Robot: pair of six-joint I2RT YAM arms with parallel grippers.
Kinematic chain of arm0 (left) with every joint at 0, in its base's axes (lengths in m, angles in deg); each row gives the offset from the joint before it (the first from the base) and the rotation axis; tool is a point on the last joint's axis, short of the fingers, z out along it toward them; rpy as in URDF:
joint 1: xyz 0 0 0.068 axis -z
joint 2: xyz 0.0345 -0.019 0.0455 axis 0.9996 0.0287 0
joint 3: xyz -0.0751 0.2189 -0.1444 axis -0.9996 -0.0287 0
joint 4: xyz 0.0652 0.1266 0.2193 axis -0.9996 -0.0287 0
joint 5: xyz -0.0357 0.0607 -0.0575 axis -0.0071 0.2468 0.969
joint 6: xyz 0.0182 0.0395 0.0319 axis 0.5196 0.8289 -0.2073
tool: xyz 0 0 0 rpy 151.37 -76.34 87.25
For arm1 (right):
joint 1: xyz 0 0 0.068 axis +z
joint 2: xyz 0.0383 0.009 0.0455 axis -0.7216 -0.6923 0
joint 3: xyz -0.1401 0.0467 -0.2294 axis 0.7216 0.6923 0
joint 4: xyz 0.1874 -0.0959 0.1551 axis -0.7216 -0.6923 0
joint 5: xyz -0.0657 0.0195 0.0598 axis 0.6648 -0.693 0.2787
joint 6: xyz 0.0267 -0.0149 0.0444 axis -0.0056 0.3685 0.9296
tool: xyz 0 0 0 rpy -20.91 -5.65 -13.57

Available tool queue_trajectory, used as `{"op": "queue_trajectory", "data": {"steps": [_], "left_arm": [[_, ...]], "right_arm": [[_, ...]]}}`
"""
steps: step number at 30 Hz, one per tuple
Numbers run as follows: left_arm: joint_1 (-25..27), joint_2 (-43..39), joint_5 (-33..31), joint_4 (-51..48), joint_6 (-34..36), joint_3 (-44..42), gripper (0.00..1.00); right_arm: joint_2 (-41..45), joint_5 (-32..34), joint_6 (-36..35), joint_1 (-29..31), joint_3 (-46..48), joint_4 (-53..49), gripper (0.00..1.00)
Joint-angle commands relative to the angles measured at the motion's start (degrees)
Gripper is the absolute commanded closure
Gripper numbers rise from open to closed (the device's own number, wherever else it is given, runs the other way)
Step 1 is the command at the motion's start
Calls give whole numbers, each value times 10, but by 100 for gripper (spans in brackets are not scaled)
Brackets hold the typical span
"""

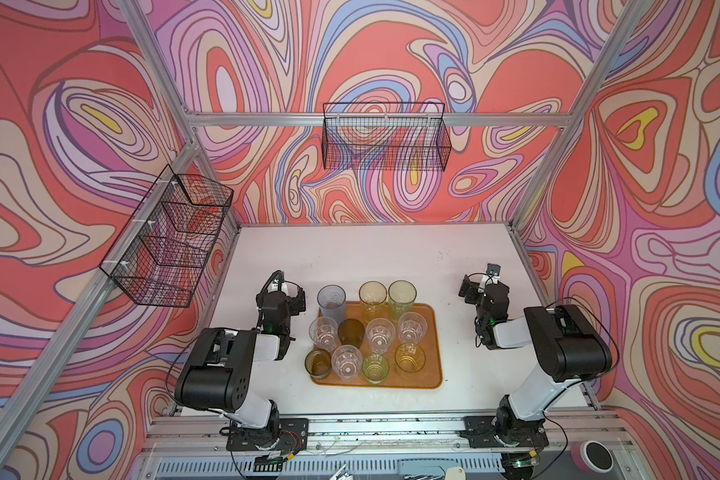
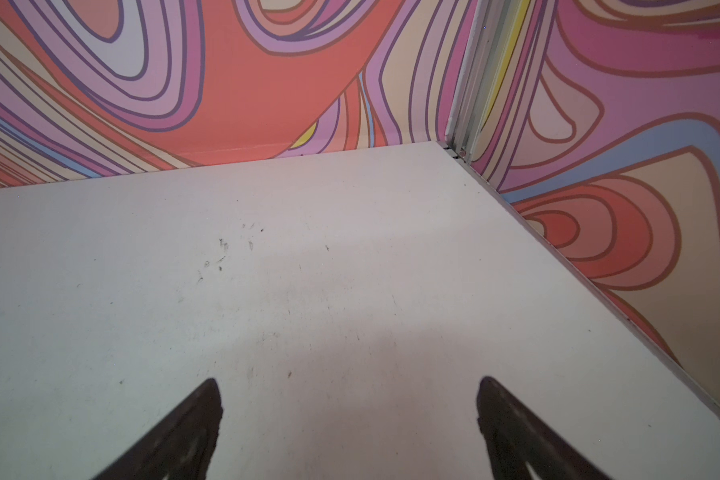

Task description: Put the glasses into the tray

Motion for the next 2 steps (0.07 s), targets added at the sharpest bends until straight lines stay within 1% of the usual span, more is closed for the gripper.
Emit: {"op": "queue_trajectory", "data": {"steps": [1, 2], "left_arm": [[-3, 4, 5, 15, 0, -2, 0], [-2, 3, 5, 21, 1, -6, 0]], "right_arm": [[-4, -3, 6, -2, -5, -1, 2], [-4, -3, 6, -2, -5, -1, 1]]}}
